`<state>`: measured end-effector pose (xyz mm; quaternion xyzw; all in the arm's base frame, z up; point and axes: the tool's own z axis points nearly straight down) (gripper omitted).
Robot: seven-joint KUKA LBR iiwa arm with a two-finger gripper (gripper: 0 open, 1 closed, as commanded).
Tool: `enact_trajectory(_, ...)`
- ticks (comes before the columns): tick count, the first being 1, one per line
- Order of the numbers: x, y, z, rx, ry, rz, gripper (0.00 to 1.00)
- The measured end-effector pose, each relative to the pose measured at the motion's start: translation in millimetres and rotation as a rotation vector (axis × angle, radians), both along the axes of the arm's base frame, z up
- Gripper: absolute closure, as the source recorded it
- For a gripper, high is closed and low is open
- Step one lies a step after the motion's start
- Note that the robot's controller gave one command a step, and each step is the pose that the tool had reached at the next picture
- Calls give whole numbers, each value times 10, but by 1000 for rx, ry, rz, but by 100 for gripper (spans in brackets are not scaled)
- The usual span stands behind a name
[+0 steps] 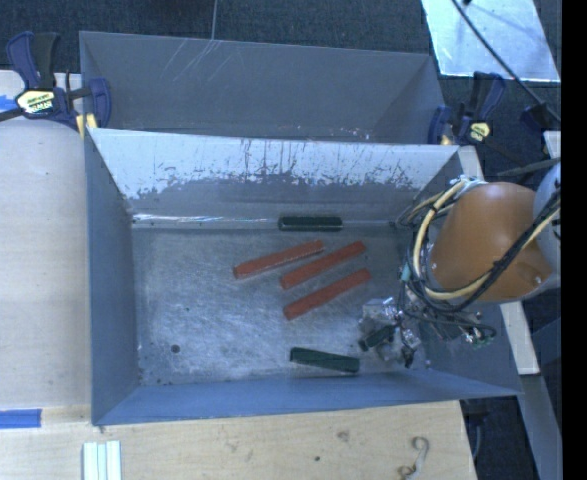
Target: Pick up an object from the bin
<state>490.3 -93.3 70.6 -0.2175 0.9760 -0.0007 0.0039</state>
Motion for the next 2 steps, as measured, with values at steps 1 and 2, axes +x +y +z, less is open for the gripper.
enact_trajectory(1,13,0,296,-1,2,-3,100)
enact_trajectory(2,23,-1,689,0,4,-7,100)
